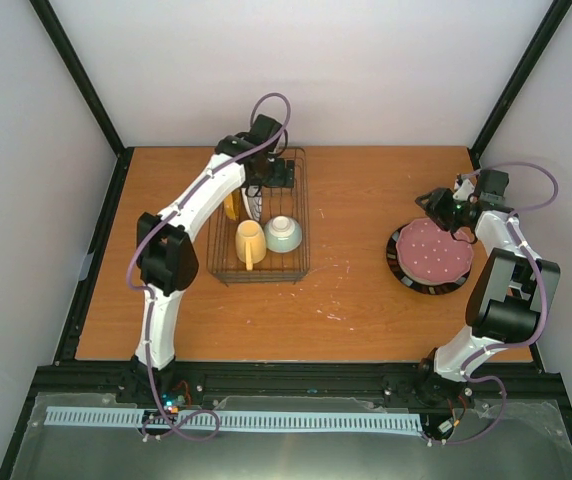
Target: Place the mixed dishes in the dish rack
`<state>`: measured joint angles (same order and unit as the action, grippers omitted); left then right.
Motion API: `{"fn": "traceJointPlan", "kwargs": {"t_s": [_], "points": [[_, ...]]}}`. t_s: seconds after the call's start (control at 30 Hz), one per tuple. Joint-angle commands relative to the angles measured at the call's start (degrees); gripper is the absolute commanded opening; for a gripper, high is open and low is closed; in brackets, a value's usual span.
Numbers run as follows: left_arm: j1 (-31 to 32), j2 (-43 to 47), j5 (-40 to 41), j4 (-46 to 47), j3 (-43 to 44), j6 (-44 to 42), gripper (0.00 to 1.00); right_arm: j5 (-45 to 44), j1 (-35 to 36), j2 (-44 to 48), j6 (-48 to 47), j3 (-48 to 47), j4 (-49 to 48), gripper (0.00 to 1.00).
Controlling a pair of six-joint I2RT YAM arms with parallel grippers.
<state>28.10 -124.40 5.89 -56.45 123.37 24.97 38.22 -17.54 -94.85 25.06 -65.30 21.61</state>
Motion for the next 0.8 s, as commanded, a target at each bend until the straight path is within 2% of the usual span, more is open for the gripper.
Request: {"fn": "traceJointPlan", "kwargs": {"t_s": [0.0, 0.77], "points": [[-2.84, 5.29, 4.51, 0.56, -2.53, 0.95, 1.0, 0.85, 0.05, 0.64, 0.12, -0.03, -0.51, 0.49], [-2.96, 6.01, 0.44, 9.06, 0.08, -0.85, 1.0, 0.4, 0.09, 0.7, 0.09, -0.28, -0.78, 0.49]]}}
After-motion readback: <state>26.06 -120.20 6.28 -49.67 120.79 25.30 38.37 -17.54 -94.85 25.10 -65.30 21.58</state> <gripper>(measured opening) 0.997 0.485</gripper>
